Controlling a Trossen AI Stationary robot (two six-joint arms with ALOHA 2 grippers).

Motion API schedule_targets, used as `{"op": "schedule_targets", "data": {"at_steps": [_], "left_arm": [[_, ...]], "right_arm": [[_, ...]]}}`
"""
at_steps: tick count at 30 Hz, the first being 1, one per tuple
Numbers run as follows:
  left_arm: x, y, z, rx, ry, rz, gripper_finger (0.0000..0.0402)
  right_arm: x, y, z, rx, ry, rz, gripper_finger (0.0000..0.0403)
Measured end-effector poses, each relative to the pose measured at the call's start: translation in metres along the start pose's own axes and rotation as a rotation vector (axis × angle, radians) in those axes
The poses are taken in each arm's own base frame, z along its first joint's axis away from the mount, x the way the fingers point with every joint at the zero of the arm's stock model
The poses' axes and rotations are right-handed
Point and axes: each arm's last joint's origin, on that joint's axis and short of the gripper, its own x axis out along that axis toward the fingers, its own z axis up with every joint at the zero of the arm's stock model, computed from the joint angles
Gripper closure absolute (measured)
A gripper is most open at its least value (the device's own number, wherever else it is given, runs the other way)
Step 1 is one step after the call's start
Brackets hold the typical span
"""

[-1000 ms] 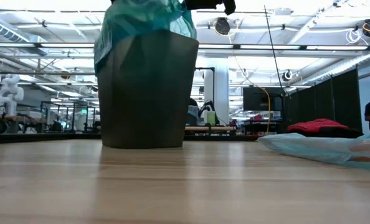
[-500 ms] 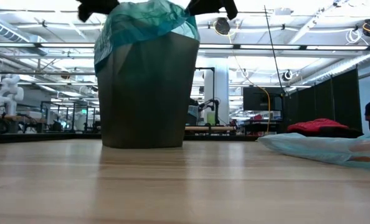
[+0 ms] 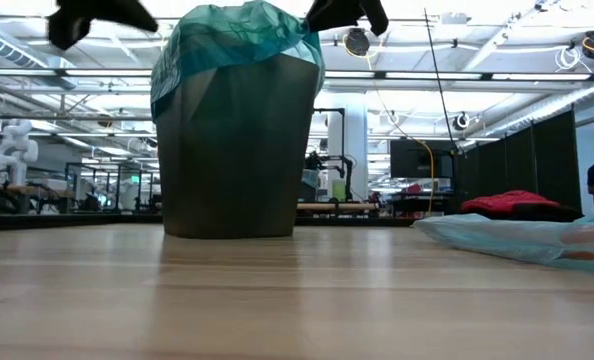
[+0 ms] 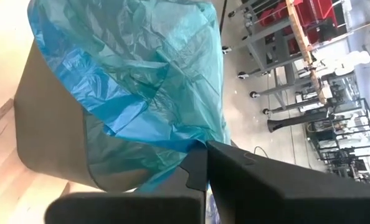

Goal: Place trash/remove bag and relplace
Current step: Remove the trash bag from the bin

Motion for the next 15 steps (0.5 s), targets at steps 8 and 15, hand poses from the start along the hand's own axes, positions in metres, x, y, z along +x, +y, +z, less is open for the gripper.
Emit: {"op": "schedule_targets", "data": {"at_steps": [8,15], "left_arm": [[-0.001,0.024,-0.050,-0.278,-0.311,0.025,0.0401],[0.005,0.059,-0.082,-0.541,-0.464,-0.068,0.0401]], "right_arm": [[0.000,0.000,-0.002,0.006,0.010,0.010,0.0403],[0.000,0.000,-0.002,0.000,0.008,0.011,0.0403]]}}
